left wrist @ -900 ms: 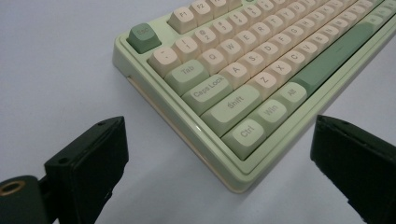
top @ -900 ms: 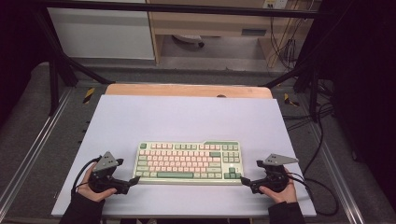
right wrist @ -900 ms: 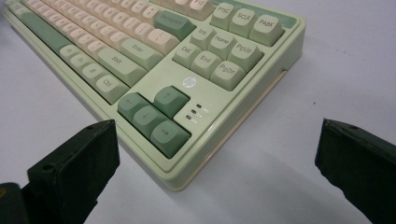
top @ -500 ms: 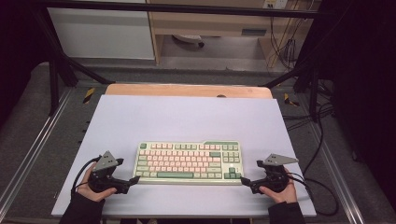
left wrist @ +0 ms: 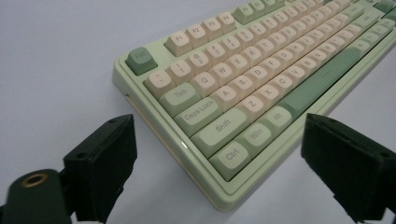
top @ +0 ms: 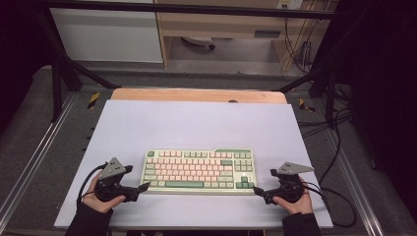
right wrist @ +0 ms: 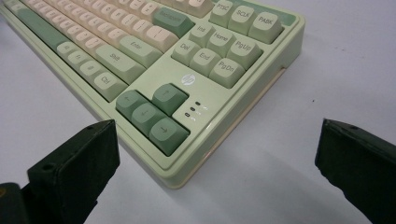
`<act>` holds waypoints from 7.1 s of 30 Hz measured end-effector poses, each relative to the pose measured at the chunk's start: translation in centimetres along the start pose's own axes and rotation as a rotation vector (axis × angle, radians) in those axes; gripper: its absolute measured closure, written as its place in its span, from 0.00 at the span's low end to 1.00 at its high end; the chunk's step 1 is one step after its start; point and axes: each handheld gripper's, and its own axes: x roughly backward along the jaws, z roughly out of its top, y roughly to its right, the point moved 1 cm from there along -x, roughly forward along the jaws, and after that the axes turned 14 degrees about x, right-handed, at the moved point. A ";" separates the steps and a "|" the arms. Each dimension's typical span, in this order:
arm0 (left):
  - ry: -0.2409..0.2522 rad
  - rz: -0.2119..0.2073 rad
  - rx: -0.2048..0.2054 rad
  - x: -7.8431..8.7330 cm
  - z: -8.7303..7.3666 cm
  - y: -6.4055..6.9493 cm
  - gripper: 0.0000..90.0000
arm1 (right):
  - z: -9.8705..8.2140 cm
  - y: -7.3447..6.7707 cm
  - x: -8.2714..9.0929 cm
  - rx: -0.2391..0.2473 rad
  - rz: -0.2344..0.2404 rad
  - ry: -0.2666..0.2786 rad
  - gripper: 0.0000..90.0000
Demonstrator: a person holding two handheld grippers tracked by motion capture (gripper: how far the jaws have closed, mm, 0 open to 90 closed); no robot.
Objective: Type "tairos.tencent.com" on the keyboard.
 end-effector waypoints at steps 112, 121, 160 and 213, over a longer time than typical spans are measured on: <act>-0.045 -0.010 -0.046 -9.9 4.6 6.1 1.00 | 0.0 0.0 -0.1 0.010 -0.003 -0.005 0.00; -0.026 -0.042 -0.071 -8.5 4.8 6.6 1.00 | 0.0 0.0 -0.1 0.010 -0.004 -0.005 0.01; -0.012 -0.004 -0.035 -4.4 2.7 3.3 1.00 | -0.1 0.0 -0.2 0.008 -0.003 -0.009 0.01; 0.003 0.008 -0.028 -4.0 2.1 2.2 1.00 | 3.1 -1.5 -0.8 0.058 0.002 0.034 0.01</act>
